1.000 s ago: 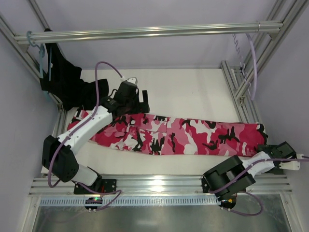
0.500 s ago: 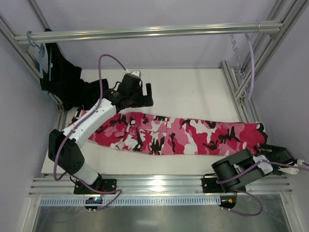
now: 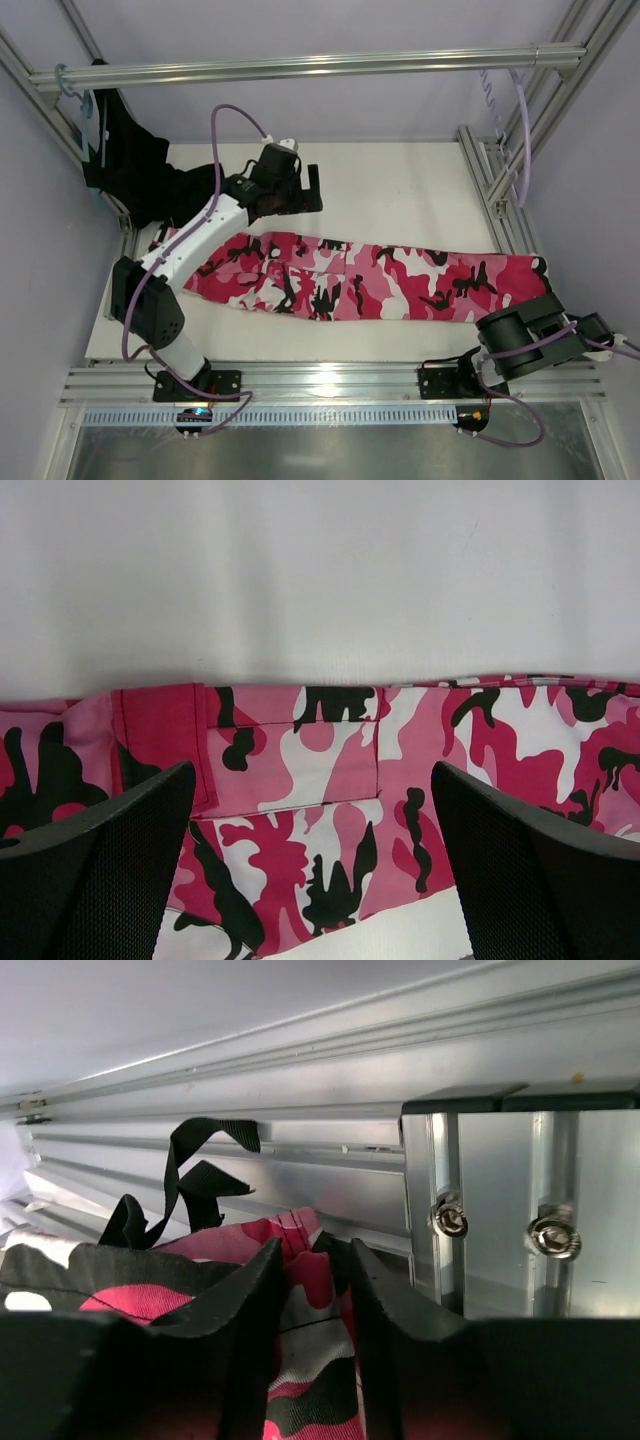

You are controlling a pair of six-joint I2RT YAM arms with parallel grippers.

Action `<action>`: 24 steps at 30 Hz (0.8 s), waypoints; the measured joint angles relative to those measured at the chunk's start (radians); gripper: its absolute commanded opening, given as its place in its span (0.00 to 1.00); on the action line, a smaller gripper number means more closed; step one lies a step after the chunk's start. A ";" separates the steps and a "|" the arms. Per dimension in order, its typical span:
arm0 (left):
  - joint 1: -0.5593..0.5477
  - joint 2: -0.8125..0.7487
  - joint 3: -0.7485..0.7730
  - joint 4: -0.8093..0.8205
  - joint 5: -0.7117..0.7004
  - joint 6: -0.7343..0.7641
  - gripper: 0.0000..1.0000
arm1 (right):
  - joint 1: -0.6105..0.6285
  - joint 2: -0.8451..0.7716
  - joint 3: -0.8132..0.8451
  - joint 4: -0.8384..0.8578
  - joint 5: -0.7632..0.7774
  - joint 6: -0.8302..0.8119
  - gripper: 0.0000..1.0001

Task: Place the trousers on the hanger
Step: Fold the trousers

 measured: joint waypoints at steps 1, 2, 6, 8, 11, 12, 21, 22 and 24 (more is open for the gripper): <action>0.000 0.003 0.000 -0.003 0.000 0.000 0.99 | 0.001 0.012 -0.002 0.007 -0.016 0.004 0.32; 0.000 0.005 0.000 -0.004 0.000 0.000 0.99 | 0.001 0.022 -0.005 0.020 -0.033 0.009 0.25; 0.000 0.006 0.000 -0.005 0.000 0.000 0.99 | -0.001 0.037 -0.017 0.062 -0.082 0.024 0.06; 0.000 0.006 0.000 -0.006 0.000 0.000 0.99 | -0.005 0.036 -0.019 0.073 -0.101 0.030 0.04; 0.000 0.005 -0.001 -0.006 0.000 0.000 0.99 | -0.007 -0.007 -0.019 0.038 -0.109 0.029 0.04; 0.000 0.004 -0.002 -0.006 -0.001 0.000 0.99 | -0.007 -0.034 -0.018 0.019 -0.108 0.029 0.04; 0.000 -0.026 -0.021 -0.006 -0.007 0.000 0.99 | -0.005 -0.298 0.172 -0.323 -0.064 -0.052 0.04; 0.000 -0.030 -0.023 -0.006 -0.010 0.000 0.99 | -0.001 -0.312 0.196 -0.357 -0.057 -0.065 0.04; 0.000 -0.038 -0.028 -0.005 -0.016 0.000 0.99 | 0.034 -0.339 0.234 -0.414 -0.021 -0.091 0.04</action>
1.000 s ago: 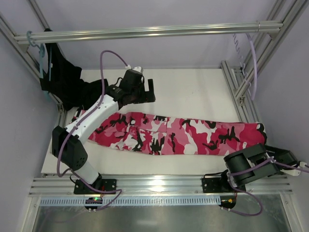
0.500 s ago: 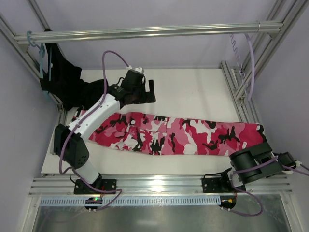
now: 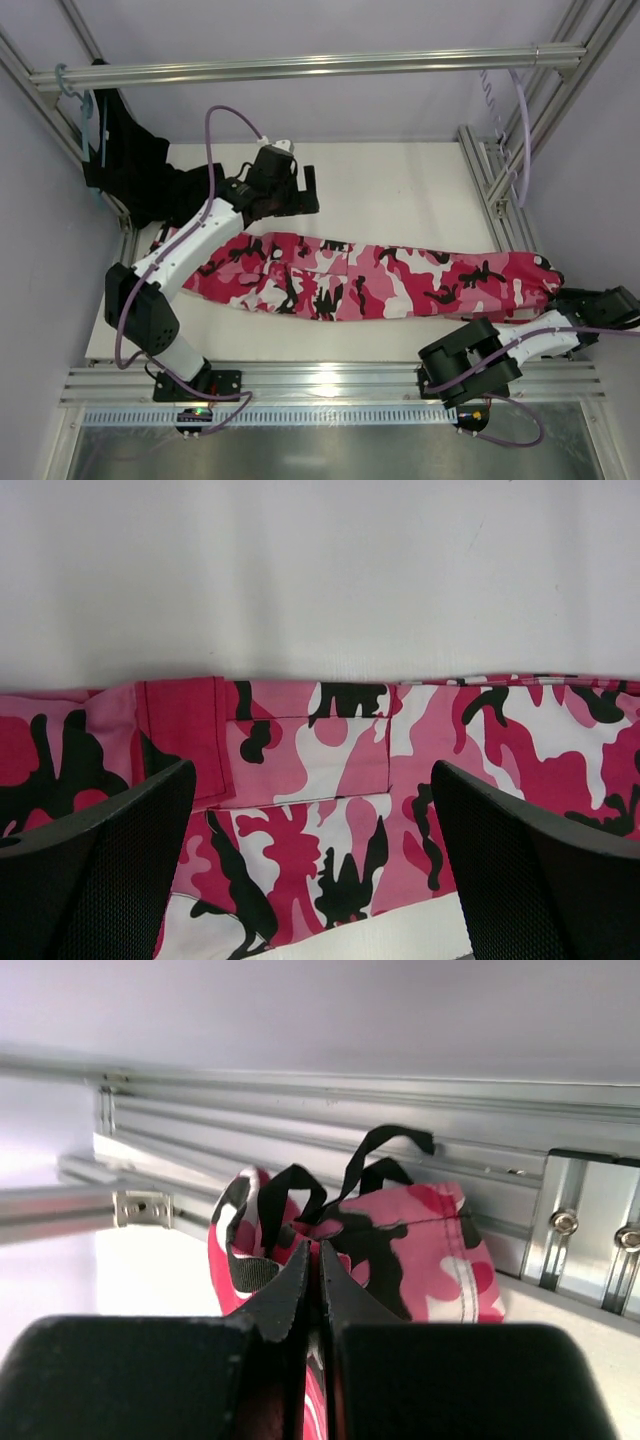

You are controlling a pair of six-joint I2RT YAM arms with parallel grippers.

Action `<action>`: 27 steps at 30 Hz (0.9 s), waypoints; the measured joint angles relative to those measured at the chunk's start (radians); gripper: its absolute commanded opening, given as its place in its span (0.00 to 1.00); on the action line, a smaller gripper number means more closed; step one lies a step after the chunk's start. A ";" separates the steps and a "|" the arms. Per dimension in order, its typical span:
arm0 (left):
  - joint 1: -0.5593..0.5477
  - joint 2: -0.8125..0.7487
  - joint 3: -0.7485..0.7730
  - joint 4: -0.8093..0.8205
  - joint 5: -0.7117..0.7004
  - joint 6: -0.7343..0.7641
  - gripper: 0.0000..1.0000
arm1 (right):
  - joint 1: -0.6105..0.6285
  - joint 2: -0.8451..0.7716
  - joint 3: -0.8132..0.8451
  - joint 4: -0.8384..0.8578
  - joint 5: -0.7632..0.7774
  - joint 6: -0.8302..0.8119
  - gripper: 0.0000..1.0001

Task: Place the trousers on the hanger
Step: Fold the trousers

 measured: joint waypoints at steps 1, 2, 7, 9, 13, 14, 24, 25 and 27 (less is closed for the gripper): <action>0.000 -0.004 -0.005 0.000 -0.003 0.000 0.99 | 0.019 -0.012 0.010 -0.021 0.013 -0.011 0.04; 0.000 -0.007 -0.009 0.000 -0.005 0.000 0.99 | 0.039 -0.024 0.017 -0.039 0.028 -0.019 0.04; 0.000 -0.030 -0.040 -0.004 -0.009 0.002 1.00 | 0.061 -0.024 0.015 -0.079 0.054 -0.033 0.54; 0.000 -0.045 -0.050 -0.008 -0.012 0.005 1.00 | 0.061 0.007 0.013 -0.100 0.071 -0.044 0.68; 0.000 -0.064 -0.051 -0.010 -0.015 0.006 1.00 | 0.046 0.044 -0.012 -0.113 0.088 -0.065 0.79; 0.000 -0.066 -0.051 -0.009 -0.014 0.006 1.00 | 0.040 0.048 -0.023 -0.112 0.088 -0.068 0.80; 0.000 -0.063 -0.050 -0.010 -0.010 0.006 1.00 | -0.042 0.134 -0.112 -0.024 0.038 -0.056 0.93; 0.000 -0.061 -0.048 -0.011 -0.010 0.006 1.00 | -0.047 0.141 -0.122 0.005 0.030 -0.051 0.93; 0.000 -0.048 -0.036 -0.013 -0.010 0.005 1.00 | -0.055 0.165 -0.144 0.069 0.013 -0.035 0.93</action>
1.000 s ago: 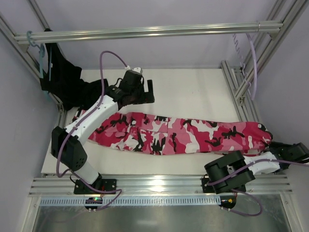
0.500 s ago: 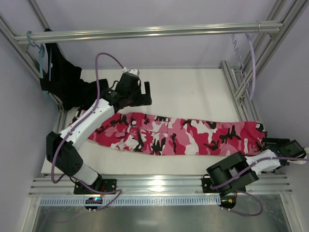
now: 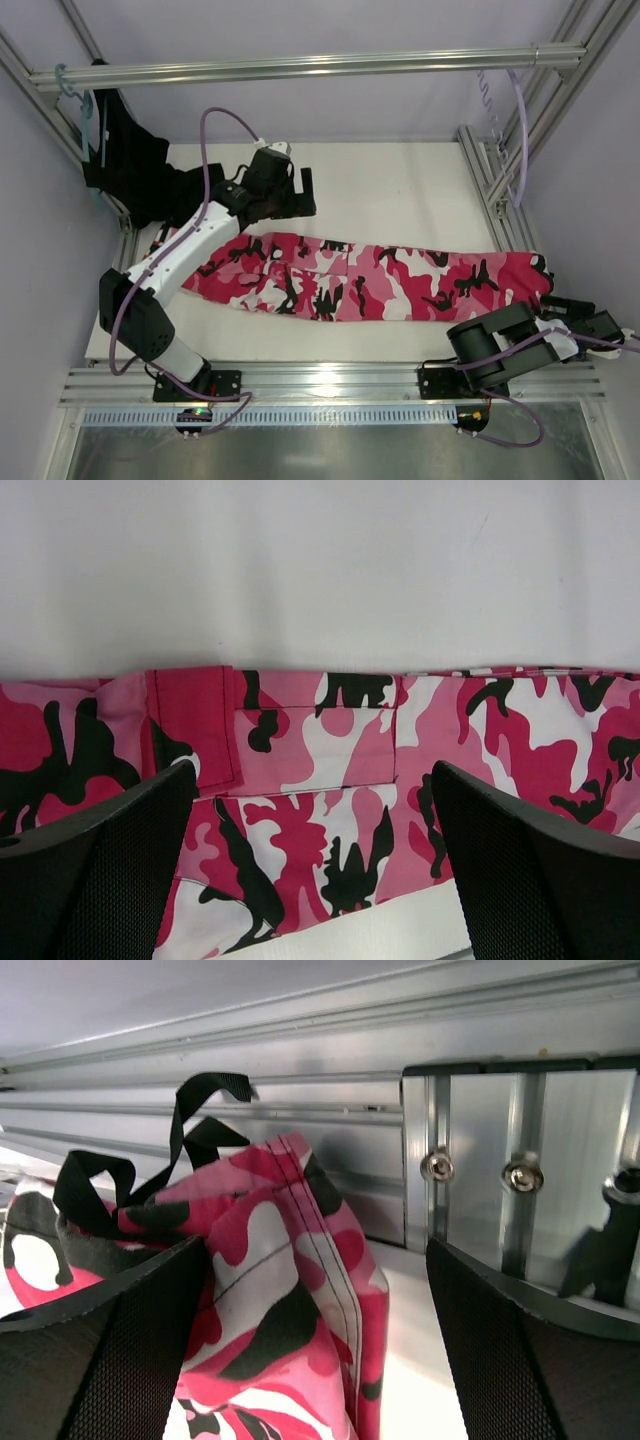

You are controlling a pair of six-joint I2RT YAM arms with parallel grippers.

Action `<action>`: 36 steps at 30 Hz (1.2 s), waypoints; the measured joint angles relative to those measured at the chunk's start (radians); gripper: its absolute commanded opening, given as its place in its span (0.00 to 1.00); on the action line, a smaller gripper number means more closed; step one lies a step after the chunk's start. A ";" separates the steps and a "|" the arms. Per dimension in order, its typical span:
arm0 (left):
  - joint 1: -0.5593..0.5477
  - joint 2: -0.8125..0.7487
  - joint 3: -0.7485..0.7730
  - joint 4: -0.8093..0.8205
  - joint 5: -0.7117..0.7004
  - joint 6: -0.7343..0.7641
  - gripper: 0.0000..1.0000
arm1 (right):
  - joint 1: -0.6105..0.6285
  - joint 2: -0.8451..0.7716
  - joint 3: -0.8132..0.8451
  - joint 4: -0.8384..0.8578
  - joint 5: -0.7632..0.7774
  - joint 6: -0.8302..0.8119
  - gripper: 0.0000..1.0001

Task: Place the trousers on the hanger
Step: Fold the trousers

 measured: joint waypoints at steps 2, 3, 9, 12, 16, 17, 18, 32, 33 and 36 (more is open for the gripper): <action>0.000 0.016 0.015 -0.002 0.000 0.000 0.99 | -0.007 0.029 -0.010 0.047 -0.016 0.013 0.93; 0.000 0.024 0.022 0.000 0.001 0.000 1.00 | -0.011 0.046 -0.014 0.073 -0.024 0.023 0.93; 0.000 0.063 0.046 -0.002 0.008 -0.001 0.99 | -0.018 0.077 -0.057 0.201 -0.056 0.079 0.93; 0.000 0.073 0.057 -0.001 0.008 -0.001 0.99 | -0.022 0.116 -0.063 0.260 -0.083 0.105 0.93; 0.000 0.075 0.066 0.000 0.008 -0.001 0.99 | -0.028 0.175 -0.063 0.332 -0.124 0.125 0.90; 0.000 0.075 0.066 0.000 0.008 -0.001 0.99 | -0.031 0.188 -0.063 0.345 -0.134 0.129 0.89; 0.000 0.076 0.066 0.000 0.008 -0.001 0.99 | -0.034 0.204 -0.063 0.362 -0.144 0.131 0.88; 0.000 0.090 0.082 -0.002 0.008 -0.001 0.99 | -0.057 0.278 -0.080 0.400 -0.213 0.130 0.20; 0.000 0.090 0.082 -0.002 0.008 -0.001 0.99 | -0.058 0.278 -0.080 0.393 -0.216 0.134 0.17; 0.000 0.090 0.082 -0.002 0.007 -0.001 0.99 | -0.058 0.257 -0.080 0.362 -0.219 0.133 0.04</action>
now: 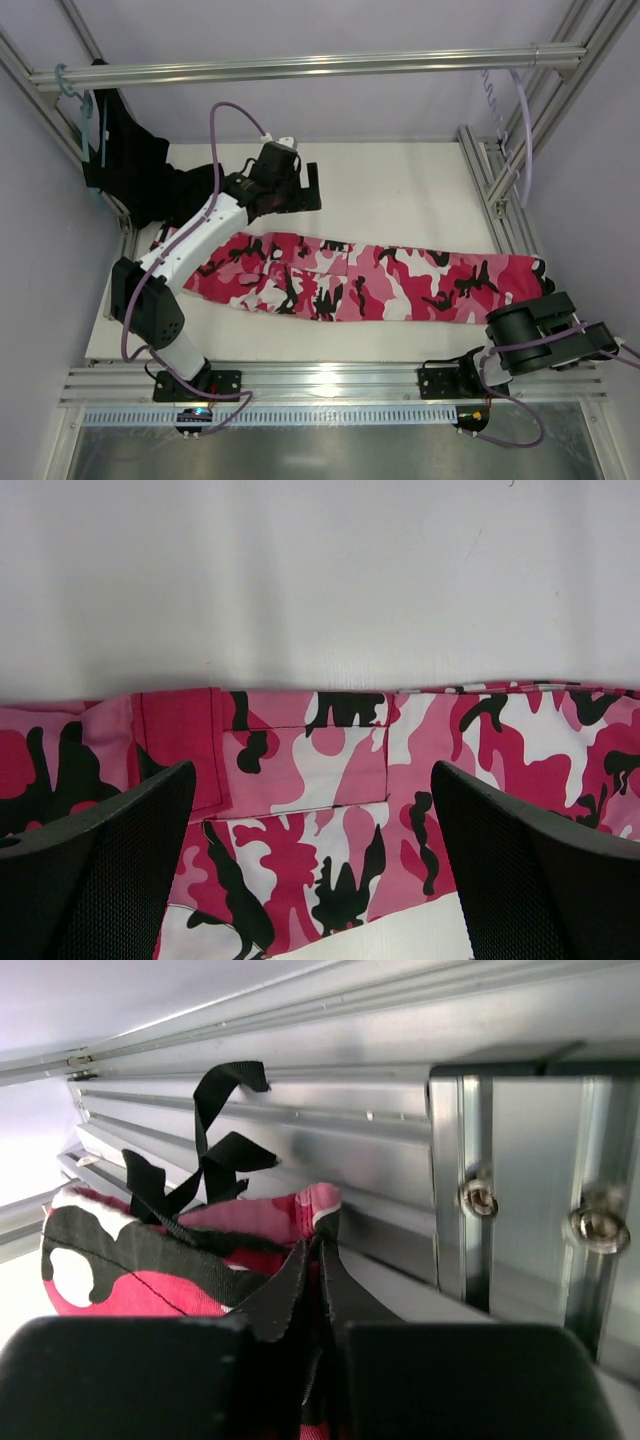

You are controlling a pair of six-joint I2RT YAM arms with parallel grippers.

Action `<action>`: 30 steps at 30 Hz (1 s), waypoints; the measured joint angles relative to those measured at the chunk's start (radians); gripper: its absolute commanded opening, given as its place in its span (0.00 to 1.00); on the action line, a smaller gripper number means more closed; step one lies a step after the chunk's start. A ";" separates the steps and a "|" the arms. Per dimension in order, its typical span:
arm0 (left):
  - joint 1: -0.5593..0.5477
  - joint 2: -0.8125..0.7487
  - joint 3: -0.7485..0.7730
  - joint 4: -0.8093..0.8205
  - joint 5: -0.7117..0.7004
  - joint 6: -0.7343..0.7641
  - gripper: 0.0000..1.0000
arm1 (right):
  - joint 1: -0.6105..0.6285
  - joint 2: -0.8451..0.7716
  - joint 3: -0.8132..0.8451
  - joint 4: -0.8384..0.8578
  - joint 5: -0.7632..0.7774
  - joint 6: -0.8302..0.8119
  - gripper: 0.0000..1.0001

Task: Place the trousers on the hanger
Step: Fold the trousers

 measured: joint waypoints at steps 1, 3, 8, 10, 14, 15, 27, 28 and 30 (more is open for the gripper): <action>0.000 0.000 0.000 0.000 0.000 0.000 0.99 | 0.000 -0.019 0.000 -0.025 0.002 -0.002 0.04; 0.000 0.000 0.000 0.000 -0.002 0.000 0.99 | -0.001 -0.070 0.000 -0.072 0.010 -0.004 0.04; 0.000 -0.006 -0.007 0.001 -0.006 0.000 0.99 | -0.002 -0.271 0.034 -0.203 0.047 -0.040 0.04; 0.000 -0.008 -0.015 0.002 -0.007 0.000 0.99 | 0.001 -0.349 0.055 -0.242 0.057 -0.058 0.04; 0.000 -0.010 -0.026 0.001 -0.012 0.001 1.00 | 0.061 -0.417 0.108 -0.328 0.082 -0.093 0.04; 0.000 -0.010 -0.027 0.001 -0.016 0.002 1.00 | 0.105 -0.428 0.126 -0.357 0.103 -0.109 0.04; 0.132 -0.021 -0.056 0.002 0.001 0.003 1.00 | 0.797 -0.641 0.273 -0.623 0.373 -0.259 0.04; 0.148 -0.025 -0.066 0.003 0.009 0.001 1.00 | 0.857 -0.643 0.277 -0.636 0.400 -0.264 0.04; 0.179 -0.041 -0.090 0.002 0.028 -0.002 1.00 | 1.018 -0.649 0.279 -0.661 0.467 -0.271 0.04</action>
